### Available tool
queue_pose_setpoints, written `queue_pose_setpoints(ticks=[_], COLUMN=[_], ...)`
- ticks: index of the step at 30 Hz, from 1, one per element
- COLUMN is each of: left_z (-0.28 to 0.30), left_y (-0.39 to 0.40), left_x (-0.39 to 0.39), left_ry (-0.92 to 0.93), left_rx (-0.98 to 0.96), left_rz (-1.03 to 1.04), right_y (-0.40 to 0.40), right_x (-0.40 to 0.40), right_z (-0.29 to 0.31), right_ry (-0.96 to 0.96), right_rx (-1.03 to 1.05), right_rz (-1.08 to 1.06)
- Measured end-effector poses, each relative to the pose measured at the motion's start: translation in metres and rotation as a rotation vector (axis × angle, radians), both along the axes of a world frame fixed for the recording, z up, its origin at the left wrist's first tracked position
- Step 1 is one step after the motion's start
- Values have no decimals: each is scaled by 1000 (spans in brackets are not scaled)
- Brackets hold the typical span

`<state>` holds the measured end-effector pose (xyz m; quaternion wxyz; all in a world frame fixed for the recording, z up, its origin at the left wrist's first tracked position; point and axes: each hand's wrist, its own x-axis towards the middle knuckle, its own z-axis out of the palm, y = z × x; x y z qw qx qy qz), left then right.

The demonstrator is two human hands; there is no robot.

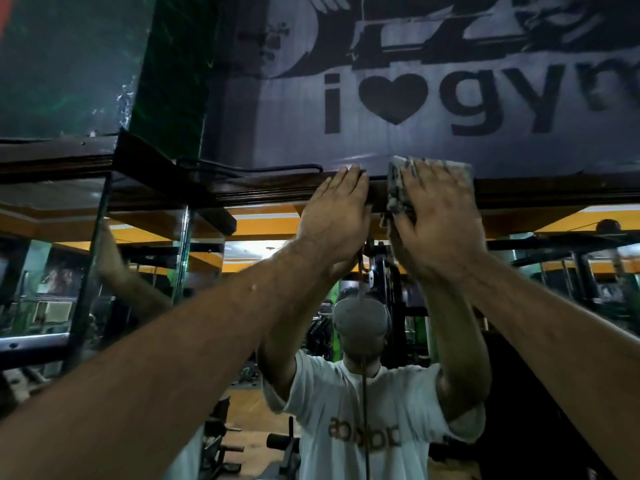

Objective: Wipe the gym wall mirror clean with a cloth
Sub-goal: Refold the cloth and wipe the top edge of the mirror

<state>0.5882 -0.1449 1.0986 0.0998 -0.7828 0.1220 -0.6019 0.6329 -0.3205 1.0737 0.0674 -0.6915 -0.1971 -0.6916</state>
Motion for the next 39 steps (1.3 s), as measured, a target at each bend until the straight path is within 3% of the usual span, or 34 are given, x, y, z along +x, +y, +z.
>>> queue_pose_setpoints(ticks=[6,11,16,21,26,30,39], left_z=[-8,-10,-13,-14,-4,-5,2], left_y=[-24,-44,-58,-80,-113,-138,-172], left_x=[2,10,14,18,21,29,44], left_ry=[6,2,-65,-57,-77,0,-116], left_rx=[9,-11,-44,-38,-37,24,-132], left_rz=[-28,-18,-68,-83,-142,-110,-184], right_y=[-24,-42,-57,-95,-116,-146,-145], right_x=[6,3,19,15,30,28,21], right_z=[-10,8,-9,5,-21,-7,14], right_ry=[16,7,-5,19,36,71,-28], right_rx=[-163,11,-193,24,-171,-52,-95], right_rz=[76,77,24,77,96,129,-69])
